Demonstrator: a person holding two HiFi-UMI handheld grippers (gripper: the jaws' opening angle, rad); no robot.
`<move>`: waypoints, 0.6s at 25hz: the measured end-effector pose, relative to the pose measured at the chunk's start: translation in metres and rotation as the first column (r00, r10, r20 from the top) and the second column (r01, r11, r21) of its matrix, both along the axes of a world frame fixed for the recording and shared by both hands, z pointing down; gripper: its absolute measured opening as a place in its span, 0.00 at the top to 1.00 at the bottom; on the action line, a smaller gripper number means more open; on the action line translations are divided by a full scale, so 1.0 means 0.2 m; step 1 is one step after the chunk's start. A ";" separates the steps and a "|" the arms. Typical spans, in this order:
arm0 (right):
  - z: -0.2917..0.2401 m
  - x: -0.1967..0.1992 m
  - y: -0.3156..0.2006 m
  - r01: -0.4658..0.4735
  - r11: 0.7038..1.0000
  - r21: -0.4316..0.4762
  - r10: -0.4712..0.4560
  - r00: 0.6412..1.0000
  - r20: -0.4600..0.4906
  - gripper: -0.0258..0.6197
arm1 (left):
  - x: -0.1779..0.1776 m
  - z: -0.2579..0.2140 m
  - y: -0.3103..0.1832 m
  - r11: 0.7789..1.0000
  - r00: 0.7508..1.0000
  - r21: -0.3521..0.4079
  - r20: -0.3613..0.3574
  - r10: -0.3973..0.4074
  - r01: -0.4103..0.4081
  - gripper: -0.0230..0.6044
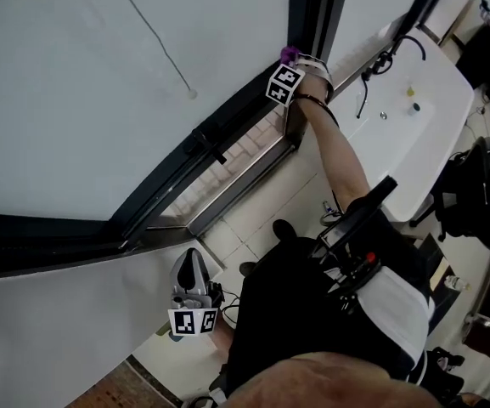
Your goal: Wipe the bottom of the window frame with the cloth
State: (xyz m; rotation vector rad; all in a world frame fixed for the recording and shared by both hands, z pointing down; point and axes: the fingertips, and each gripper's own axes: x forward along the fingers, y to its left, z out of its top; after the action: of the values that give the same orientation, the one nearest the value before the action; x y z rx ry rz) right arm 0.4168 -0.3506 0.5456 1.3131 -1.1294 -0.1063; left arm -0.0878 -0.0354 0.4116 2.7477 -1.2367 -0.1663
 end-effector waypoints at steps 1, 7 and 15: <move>-0.04 -0.04 0.08 -0.001 0.999 0.032 -0.001 0.998 0.068 0.85 | -0.02 0.00 0.00 1.000 1.000 -0.001 -0.002 -0.003 0.003 0.96; -0.55 -0.78 0.65 0.072 0.828 0.557 -0.542 0.362 0.759 0.85 | -0.02 0.01 -0.04 0.999 0.999 0.007 -0.021 0.038 -0.038 0.96; -0.89 -1.67 1.40 0.266 0.578 0.771 -0.689 -0.347 0.636 0.85 | -0.03 -0.08 -0.06 0.996 0.998 0.061 -0.020 0.065 -0.063 0.96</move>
State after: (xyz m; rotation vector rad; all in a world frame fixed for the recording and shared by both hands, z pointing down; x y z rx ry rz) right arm 0.0824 -0.0715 0.3670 0.7830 -3.2433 0.0702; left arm -0.0942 -0.0478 0.3950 2.8248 -1.1554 -0.2304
